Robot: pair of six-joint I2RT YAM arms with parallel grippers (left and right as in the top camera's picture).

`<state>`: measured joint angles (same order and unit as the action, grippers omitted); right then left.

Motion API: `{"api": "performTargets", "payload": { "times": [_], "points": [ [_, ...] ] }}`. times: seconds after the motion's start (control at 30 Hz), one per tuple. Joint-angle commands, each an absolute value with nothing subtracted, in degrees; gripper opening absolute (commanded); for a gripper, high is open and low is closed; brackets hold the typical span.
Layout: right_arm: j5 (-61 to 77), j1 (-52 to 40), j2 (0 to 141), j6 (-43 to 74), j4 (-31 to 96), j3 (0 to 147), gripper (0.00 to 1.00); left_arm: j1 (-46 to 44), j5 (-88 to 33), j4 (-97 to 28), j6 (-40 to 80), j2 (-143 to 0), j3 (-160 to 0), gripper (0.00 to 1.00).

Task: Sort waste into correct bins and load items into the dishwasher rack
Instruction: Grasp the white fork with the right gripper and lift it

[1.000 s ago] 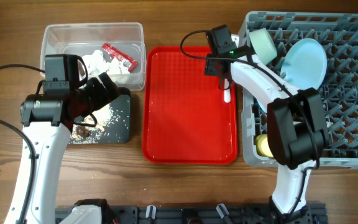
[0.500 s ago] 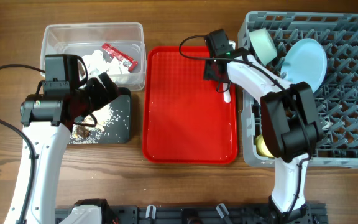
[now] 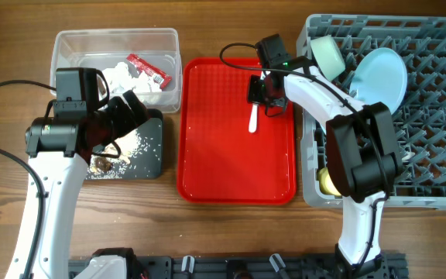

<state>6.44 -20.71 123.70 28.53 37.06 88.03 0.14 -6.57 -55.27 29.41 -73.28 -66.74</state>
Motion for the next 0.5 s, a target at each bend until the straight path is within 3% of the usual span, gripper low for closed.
{"api": "performTargets", "payload": {
  "times": [0.0,0.47],
  "points": [
    [8.0,-21.2,126.9,28.6,38.1,86.6,0.04,0.5,-7.0,-55.1,28.8,-73.3,-67.7,1.0],
    [5.1,-21.1,118.1,28.5,41.2,86.6,0.04,0.5,-7.0,-55.1,28.8,-73.3,-67.7,1.0]
  ]
}}
